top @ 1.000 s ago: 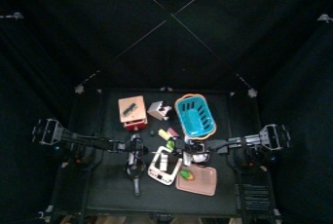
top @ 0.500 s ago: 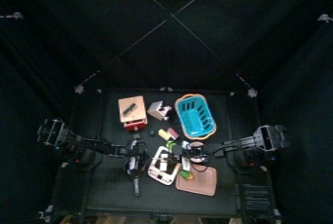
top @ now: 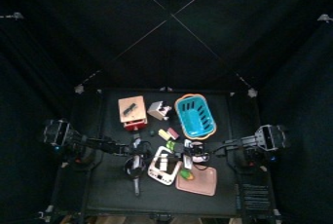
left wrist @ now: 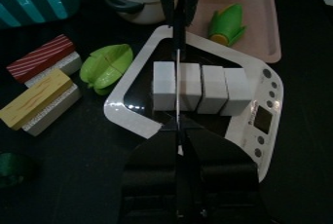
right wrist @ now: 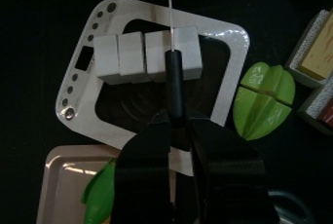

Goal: Cut sushi roll

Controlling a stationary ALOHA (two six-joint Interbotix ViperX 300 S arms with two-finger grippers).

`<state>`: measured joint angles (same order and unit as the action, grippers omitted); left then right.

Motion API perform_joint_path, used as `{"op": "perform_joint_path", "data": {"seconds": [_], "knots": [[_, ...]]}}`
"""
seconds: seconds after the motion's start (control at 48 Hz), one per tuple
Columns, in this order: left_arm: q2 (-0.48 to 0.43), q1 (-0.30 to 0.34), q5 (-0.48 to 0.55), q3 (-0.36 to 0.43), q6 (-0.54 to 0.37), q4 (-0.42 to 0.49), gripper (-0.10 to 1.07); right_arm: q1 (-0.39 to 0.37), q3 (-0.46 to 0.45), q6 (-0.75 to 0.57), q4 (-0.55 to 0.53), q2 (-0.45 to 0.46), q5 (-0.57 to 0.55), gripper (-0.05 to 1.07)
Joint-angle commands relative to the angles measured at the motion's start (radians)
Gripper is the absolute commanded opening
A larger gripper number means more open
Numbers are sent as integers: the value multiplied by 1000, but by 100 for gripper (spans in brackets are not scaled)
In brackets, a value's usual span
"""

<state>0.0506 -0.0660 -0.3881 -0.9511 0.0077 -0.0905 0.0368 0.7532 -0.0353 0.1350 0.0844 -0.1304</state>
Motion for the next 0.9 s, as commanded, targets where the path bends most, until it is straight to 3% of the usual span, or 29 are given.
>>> {"op": "perform_joint_path", "data": {"seconds": [0.0,0.542,0.875], "knots": [[-6,5,-6,28,2,3,38,-2,-6,2,5,38,3,34],[-51,5,-6,32,0,3,38,-2,3,0,5,21,3,34],[-109,5,-5,41,-2,2,38,-2,-5,0,18,-60,9,34]]}}
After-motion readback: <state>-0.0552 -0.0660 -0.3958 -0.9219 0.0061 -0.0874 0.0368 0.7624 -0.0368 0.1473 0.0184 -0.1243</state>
